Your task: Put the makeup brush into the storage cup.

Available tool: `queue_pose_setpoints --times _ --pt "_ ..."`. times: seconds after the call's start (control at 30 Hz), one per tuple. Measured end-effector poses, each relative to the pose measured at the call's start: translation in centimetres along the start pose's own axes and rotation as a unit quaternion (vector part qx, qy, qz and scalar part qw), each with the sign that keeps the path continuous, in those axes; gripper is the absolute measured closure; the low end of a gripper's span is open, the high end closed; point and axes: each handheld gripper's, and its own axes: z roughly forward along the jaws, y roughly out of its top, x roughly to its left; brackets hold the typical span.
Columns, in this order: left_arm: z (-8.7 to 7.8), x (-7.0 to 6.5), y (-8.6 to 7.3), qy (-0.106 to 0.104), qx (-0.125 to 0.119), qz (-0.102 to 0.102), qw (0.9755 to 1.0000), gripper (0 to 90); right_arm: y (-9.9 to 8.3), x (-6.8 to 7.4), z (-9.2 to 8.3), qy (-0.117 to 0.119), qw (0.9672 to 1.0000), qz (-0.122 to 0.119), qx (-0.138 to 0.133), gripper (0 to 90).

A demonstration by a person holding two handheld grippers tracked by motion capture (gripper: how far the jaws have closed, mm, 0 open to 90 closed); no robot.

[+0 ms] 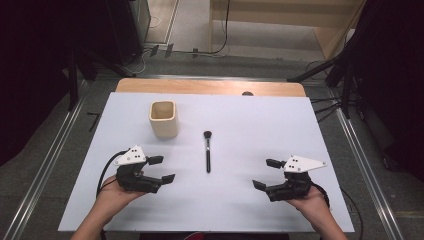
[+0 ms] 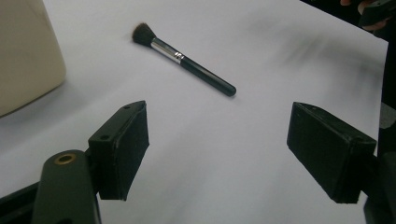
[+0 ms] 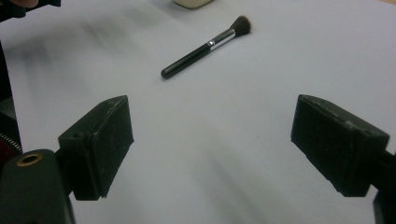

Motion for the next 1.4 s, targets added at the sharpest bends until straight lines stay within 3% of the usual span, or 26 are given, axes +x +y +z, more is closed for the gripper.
queue_pose_setpoints --times 0.37,0.6,0.83,1.1,1.4 --pt "0.8 0.2 0.6 0.015 -0.002 -0.009 0.9998 21.8 -0.1 -0.1 0.1 -0.002 1.0 0.0 0.001 14.1" --pt "1.2 -0.5 1.3 0.024 -0.011 -0.01 0.9996 21.8 0.0 0.1 -0.1 -0.007 1.0 -0.002 -0.002 14.3" --pt "1.7 -0.9 2.1 0.028 -0.024 -0.028 0.9989 21.8 0.1 0.1 -0.2 -0.008 0.9999 -0.005 -0.005 14.4" --pt "3.9 -1.2 2.5 0.036 -0.009 -0.032 0.9988 21.9 0.1 0.3 0.0 -0.01 0.9999 -0.006 0.002 16.3" --pt "5.0 -1.2 3.8 0.047 -0.016 -0.037 0.9981 21.9 0.2 -0.2 -0.1 -0.01 0.9999 0.004 -0.003 16.2"
